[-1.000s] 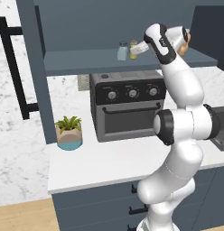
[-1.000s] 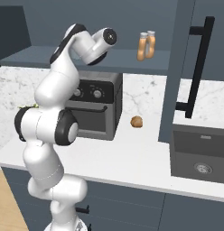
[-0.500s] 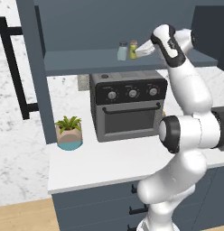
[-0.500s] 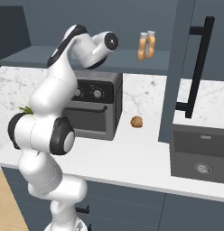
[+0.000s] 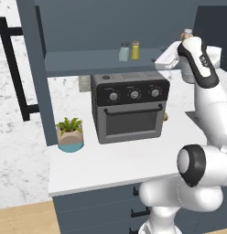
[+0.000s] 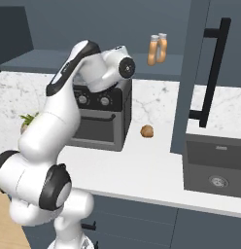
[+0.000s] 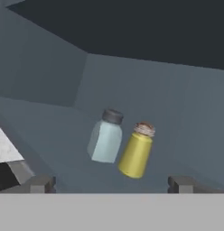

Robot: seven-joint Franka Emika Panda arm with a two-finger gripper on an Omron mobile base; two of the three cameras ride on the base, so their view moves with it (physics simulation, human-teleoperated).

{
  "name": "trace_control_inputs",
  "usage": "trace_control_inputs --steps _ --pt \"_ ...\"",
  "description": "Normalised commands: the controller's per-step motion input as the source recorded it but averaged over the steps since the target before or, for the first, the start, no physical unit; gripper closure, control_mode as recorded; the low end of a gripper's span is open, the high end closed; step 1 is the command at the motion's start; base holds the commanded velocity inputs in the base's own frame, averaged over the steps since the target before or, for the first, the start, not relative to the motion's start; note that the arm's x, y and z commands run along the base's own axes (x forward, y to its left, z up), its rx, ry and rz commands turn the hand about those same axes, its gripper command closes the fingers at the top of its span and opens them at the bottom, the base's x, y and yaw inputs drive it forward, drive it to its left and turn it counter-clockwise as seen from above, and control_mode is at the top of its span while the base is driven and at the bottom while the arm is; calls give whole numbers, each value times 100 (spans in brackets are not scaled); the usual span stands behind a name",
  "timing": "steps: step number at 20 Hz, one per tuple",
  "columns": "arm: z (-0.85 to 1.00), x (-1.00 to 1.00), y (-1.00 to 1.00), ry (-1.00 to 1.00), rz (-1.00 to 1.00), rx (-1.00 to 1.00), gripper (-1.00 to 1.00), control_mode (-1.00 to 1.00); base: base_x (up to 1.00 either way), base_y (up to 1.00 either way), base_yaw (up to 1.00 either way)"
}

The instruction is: Put the shaker and condiment bottle from the counter next to their counterparts in the cabinet.

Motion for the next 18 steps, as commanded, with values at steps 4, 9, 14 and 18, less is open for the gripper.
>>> trace_control_inputs --steps 4,9,14,18 --pt "-25 -100 -15 -16 0 0 -100 -100 0 0 0" --pt "-63 -100 -5 -10 0 -1 -100 -100 0 0 0" --pt "-100 -100 -5 1 0 -7 -100 -100 0 0 0" --pt "-100 -100 -33 18 1 -10 -100 -100 0 0 0"
